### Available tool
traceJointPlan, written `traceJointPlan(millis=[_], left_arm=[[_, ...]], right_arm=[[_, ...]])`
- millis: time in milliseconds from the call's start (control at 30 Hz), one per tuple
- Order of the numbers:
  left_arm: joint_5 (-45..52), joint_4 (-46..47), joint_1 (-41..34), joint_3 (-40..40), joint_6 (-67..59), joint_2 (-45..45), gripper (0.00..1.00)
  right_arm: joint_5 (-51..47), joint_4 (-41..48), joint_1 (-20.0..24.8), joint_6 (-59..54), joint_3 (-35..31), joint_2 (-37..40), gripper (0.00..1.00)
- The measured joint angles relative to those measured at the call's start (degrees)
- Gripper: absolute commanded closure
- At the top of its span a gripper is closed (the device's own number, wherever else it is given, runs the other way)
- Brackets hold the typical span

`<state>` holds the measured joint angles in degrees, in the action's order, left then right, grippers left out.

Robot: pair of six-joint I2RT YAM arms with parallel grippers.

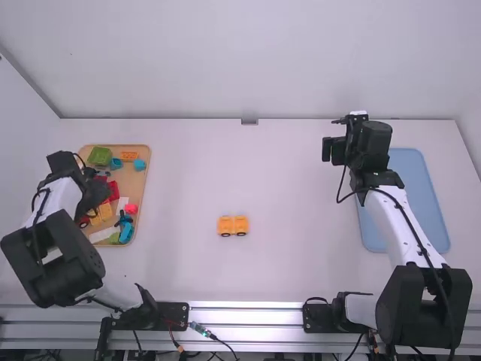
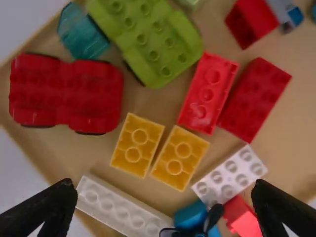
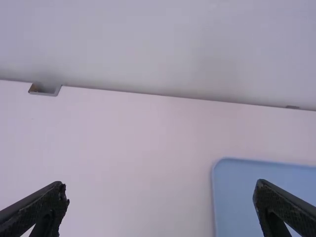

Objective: Assemble lego blocks to make yellow taxi

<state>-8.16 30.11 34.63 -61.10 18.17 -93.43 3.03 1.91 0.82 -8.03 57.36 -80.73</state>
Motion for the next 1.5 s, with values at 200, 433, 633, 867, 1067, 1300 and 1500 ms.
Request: traceJointPlan(millis=[200, 433, 633, 867, 1067, 1300, 1500], left_arm=[[1.4, 1.0, 2.7, 0.4, -1.6, 0.0, 0.12], [3.7, 2.6, 3.5, 0.2, -4.9, -0.7, 0.11], [3.7, 5.6, 3.5, -3.2, -5.6, -6.1, 0.13], [2.4, 6.5, 3.5, -8.0, -4.2, -11.4, 0.3], [1.9, 6.8, 3.6, -8.0, -4.3, -11.4, 0.34], [-0.1, 7.6, 5.3, -8.0, -3.6, -11.4, 0.33], [1.0, 5.8, 5.4, -8.0, -4.4, -11.4, 0.34]], right_arm=[[0.0, 0.0, 0.0, 0.2, 0.0, 0.0, 0.01], [0.0, 0.0, 0.0, 0.0, 0.0, 0.0, 0.01], [0.0, 0.0, 0.0, 0.1, 0.0, 0.0, 0.01], [0.0, 0.0, 0.0, 0.2, 0.0, 0.0, 0.01], [0.0, 0.0, 0.0, 0.2, 0.0, 0.0, 0.01], [0.0, 0.0, 0.0, 0.2, 0.0, 0.0, 0.01], [0.0, 0.0, 0.0, 0.2, 0.0, 0.0, 0.01]])
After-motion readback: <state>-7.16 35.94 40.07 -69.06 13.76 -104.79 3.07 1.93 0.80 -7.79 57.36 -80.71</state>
